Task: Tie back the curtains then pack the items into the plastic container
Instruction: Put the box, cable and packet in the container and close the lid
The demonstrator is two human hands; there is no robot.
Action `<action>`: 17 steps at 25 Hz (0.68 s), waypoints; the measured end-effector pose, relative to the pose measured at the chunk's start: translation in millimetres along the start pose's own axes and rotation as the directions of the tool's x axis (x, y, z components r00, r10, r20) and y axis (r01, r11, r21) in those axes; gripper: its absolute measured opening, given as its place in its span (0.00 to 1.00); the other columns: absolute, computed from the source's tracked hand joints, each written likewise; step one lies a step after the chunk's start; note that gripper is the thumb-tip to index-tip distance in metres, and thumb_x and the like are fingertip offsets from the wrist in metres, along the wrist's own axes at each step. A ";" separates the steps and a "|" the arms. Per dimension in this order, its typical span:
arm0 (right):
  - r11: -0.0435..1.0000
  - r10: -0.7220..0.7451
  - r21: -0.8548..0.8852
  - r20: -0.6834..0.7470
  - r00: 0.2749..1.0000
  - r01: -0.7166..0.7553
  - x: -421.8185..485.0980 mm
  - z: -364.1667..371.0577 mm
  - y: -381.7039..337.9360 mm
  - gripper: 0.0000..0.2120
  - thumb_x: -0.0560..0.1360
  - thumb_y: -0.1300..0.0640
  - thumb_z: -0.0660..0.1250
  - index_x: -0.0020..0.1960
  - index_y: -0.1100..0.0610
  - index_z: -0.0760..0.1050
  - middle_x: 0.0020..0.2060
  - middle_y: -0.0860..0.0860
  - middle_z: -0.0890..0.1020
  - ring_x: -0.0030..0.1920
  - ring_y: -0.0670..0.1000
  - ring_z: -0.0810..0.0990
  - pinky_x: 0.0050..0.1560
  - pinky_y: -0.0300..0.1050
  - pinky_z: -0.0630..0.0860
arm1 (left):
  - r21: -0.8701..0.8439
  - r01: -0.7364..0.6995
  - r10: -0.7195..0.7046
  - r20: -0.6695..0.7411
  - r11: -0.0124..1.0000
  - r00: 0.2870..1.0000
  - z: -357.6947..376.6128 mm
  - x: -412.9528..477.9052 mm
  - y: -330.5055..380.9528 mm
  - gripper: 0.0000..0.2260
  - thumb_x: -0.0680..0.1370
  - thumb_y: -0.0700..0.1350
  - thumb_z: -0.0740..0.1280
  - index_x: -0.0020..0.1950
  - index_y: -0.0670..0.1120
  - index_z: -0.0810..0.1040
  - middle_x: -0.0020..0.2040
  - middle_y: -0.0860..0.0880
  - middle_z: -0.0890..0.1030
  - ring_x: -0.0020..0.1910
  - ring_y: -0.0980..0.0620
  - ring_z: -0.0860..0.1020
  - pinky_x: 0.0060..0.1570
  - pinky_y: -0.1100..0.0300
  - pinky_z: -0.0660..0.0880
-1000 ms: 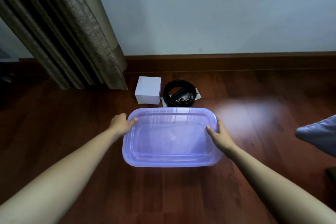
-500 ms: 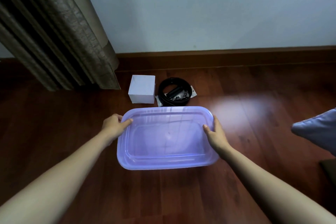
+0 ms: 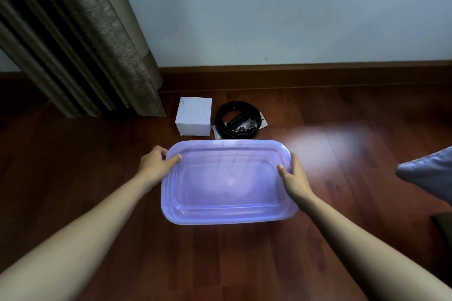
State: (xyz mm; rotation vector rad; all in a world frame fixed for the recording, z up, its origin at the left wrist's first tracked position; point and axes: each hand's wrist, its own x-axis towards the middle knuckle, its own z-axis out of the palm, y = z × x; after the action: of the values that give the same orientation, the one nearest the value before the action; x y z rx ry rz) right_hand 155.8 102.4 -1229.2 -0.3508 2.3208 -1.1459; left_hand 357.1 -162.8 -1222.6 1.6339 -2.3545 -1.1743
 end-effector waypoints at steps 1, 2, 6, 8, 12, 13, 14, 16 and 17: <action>1.000 -0.003 0.025 0.002 1.000 0.003 -0.8 -2.0 -0.3 0.24 0.79 0.59 0.59 0.74 0.57 0.59 0.70 0.54 0.67 0.69 0.53 0.67 0.65 0.42 0.61 | 0.014 -0.024 0.024 0.004 1.000 1.000 0.2 -0.6 1.4 0.15 0.74 0.55 0.68 0.50 0.45 0.73 0.46 0.48 0.77 0.44 0.47 0.76 0.41 0.56 0.74; 0.999 -0.003 0.047 0.004 1.000 0.003 -1.1 -2.8 -0.4 0.23 0.79 0.60 0.59 0.73 0.56 0.60 0.69 0.54 0.69 0.67 0.53 0.68 0.63 0.41 0.62 | 0.037 -0.043 0.043 0.010 0.998 0.999 -0.2 -0.9 2.7 0.15 0.75 0.55 0.67 0.51 0.45 0.73 0.46 0.48 0.77 0.44 0.47 0.77 0.42 0.55 0.74; 0.997 0.055 0.049 -0.023 0.998 -0.054 -0.4 -4.1 9.8 0.24 0.78 0.60 0.58 0.73 0.56 0.59 0.70 0.54 0.67 0.69 0.53 0.66 0.69 0.47 0.61 | 0.183 -0.030 0.029 0.013 0.983 1.000 15.2 1.0 9.0 0.15 0.77 0.52 0.64 0.51 0.40 0.78 0.48 0.43 0.80 0.46 0.43 0.78 0.42 0.54 0.75; 0.997 0.065 0.045 -0.052 0.997 -0.062 -3.8 -5.1 3.5 0.23 0.78 0.61 0.57 0.72 0.58 0.60 0.70 0.55 0.68 0.69 0.54 0.67 0.68 0.47 0.62 | 0.235 0.006 0.004 -0.042 0.972 0.999 20.1 0.2 13.6 0.16 0.78 0.50 0.63 0.51 0.37 0.79 0.50 0.37 0.80 0.47 0.39 0.78 0.41 0.52 0.74; 0.995 0.073 0.076 -0.211 0.975 -0.058 -9.5 -22.6 -15.4 0.16 0.78 0.62 0.53 0.64 0.59 0.69 0.56 0.53 0.75 0.53 0.50 0.71 0.51 0.40 0.63 | 0.314 -0.003 0.020 -0.050 0.950 0.999 12.3 2.3 43.6 0.17 0.78 0.49 0.63 0.51 0.35 0.79 0.52 0.35 0.79 0.49 0.36 0.78 0.45 0.50 0.75; 0.996 0.064 0.079 -0.232 0.971 -0.046 -10.2 -27.4 -20.3 0.14 0.78 0.61 0.54 0.62 0.57 0.70 0.53 0.51 0.75 0.51 0.50 0.72 0.49 0.41 0.64 | 0.321 -0.009 0.027 -0.052 0.947 0.998 7.4 2.2 51.5 0.16 0.78 0.50 0.63 0.52 0.36 0.79 0.52 0.36 0.80 0.49 0.36 0.78 0.46 0.51 0.75; 0.994 0.064 0.104 -0.251 0.966 -0.039 -8.4 -34.0 -26.4 0.12 0.78 0.58 0.56 0.58 0.54 0.72 0.52 0.50 0.77 0.50 0.52 0.74 0.48 0.43 0.66 | 0.322 -0.013 0.032 -0.053 0.947 0.998 2.3 2.1 58.5 0.16 0.77 0.50 0.63 0.53 0.37 0.79 0.52 0.36 0.80 0.50 0.36 0.78 0.47 0.51 0.75; 0.964 0.097 0.262 -0.234 0.967 -0.033 2.0 -52.2 -37.7 0.05 0.77 0.52 0.58 0.51 0.48 0.71 0.51 0.50 0.79 0.45 0.53 0.81 0.43 0.45 0.73 | 0.272 -0.039 0.061 -0.073 0.961 0.995 -10.0 -1.3 73.6 0.16 0.76 0.51 0.64 0.52 0.40 0.80 0.51 0.38 0.81 0.50 0.37 0.79 0.46 0.53 0.75; 0.933 0.126 0.355 -0.187 0.974 -0.053 6.9 -64.8 -43.0 0.03 0.78 0.51 0.58 0.50 0.48 0.70 0.49 0.48 0.80 0.39 0.50 0.81 0.37 0.42 0.73 | 0.208 -0.085 0.105 -0.089 0.974 0.990 -15.2 -4.8 81.9 0.15 0.76 0.52 0.64 0.51 0.41 0.81 0.49 0.41 0.81 0.49 0.40 0.79 0.45 0.55 0.74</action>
State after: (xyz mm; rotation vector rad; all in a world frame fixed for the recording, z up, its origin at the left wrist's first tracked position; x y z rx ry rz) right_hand 113.9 115.9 -1164.8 0.0079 2.2165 -1.5777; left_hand 301.5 -154.4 -1161.0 1.5728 -2.5285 -0.8388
